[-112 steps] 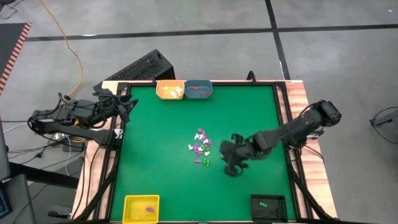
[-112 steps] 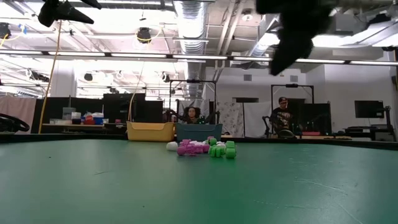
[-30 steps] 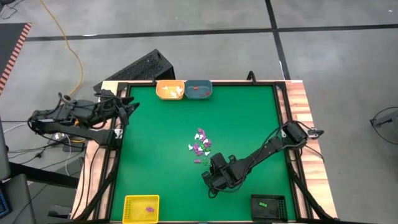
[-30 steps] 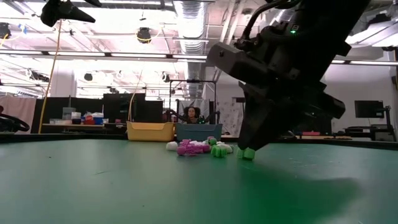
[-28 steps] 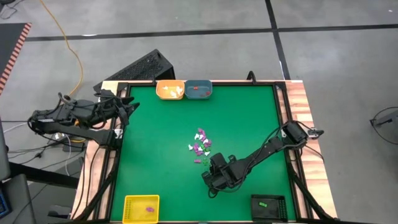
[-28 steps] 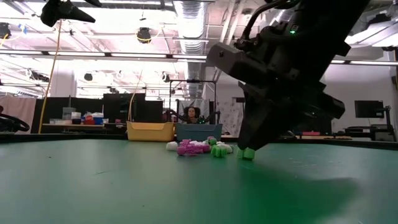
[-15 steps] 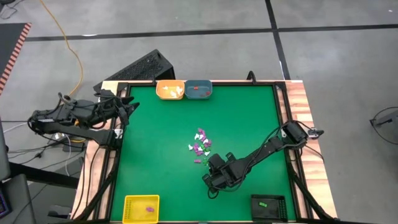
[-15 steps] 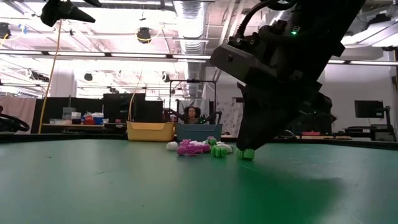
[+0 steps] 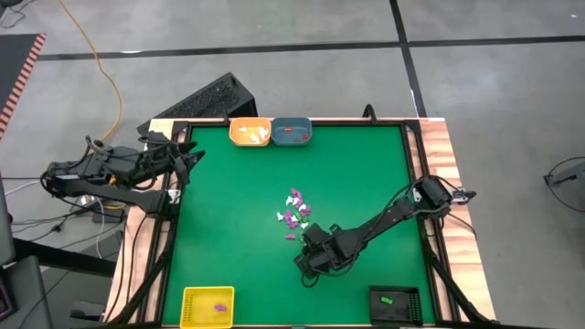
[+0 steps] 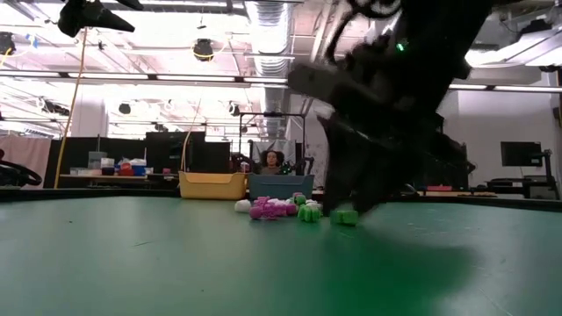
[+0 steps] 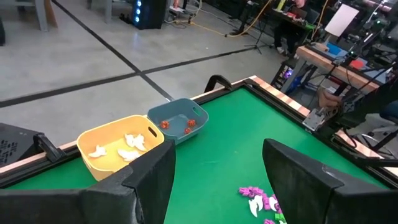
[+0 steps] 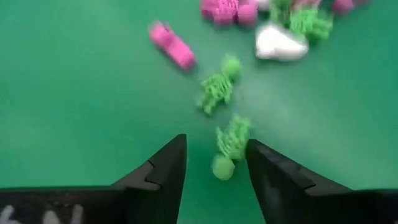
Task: Sort Halloween decoration
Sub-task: Put the green skeleton into the black bin
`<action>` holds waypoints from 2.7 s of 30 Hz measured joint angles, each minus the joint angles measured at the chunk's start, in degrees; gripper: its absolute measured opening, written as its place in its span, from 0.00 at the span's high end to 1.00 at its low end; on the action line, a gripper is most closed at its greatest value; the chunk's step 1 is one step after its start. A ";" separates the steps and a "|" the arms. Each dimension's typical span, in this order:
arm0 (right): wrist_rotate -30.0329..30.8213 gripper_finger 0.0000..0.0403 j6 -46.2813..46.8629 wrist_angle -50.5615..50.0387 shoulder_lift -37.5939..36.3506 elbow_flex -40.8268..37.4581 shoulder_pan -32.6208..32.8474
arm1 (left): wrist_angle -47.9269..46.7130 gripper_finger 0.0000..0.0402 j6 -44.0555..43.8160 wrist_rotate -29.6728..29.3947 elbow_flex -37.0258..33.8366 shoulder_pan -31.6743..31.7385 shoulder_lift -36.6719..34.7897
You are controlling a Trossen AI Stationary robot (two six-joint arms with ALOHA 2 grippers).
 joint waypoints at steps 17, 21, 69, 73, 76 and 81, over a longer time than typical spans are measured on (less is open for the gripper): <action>-1.55 0.78 -0.31 -5.59 0.15 -0.06 -1.22 | 0.01 0.42 0.26 0.00 0.00 0.02 0.01; -1.76 0.88 -0.33 -5.30 0.11 -0.06 -1.44 | 0.01 0.42 0.26 0.00 0.00 0.01 0.01; -42.77 0.99 20.10 -25.58 -6.94 23.50 29.05 | -0.82 0.42 -1.20 1.90 0.00 0.00 -0.01; -37.77 0.99 28.88 -31.89 -9.32 23.52 33.38 | -0.81 0.42 -1.36 1.84 0.00 0.01 0.01; -32.75 0.99 34.66 -36.63 -10.81 23.52 35.70 | -0.84 0.42 -2.04 1.79 0.00 0.00 0.01; -31.15 0.99 37.09 -40.27 -10.89 23.01 37.05 | -0.86 0.42 -2.40 1.79 0.00 0.00 0.01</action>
